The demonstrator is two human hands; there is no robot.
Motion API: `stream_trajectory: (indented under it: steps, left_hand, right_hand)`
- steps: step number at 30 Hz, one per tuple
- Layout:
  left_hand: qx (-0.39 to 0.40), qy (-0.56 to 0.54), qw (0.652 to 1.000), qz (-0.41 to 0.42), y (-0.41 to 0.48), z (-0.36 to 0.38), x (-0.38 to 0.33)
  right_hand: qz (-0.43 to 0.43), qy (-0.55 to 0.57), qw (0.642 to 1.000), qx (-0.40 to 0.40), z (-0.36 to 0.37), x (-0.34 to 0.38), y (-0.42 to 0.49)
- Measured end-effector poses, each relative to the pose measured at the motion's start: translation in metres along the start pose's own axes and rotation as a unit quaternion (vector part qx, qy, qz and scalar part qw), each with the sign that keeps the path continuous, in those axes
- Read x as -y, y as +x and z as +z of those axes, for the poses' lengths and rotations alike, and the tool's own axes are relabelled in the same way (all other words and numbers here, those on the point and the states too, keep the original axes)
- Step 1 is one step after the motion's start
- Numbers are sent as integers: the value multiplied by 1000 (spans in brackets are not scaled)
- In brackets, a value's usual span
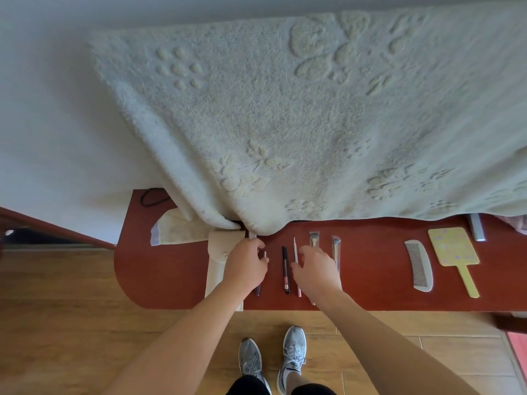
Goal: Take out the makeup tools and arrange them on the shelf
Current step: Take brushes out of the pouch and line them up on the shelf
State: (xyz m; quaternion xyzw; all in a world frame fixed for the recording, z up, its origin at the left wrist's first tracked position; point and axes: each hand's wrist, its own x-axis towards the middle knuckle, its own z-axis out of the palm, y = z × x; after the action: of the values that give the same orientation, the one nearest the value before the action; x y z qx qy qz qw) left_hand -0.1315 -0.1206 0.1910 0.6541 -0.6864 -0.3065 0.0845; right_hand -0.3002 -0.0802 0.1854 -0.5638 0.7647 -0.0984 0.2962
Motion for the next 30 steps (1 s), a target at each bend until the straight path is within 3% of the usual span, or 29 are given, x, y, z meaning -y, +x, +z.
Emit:
stream_trajectory:
  steps: [17, 30]
  left_hand:
    - [22, 104, 987, 117, -39, -105, -23]
    - [-66, 155, 957, 235, -112, -179, -16]
  right_hand:
    - [-48, -94, 993, -50, -83, 54, -65]
    - [-105, -152, 971, -154, -96, 104, -151]
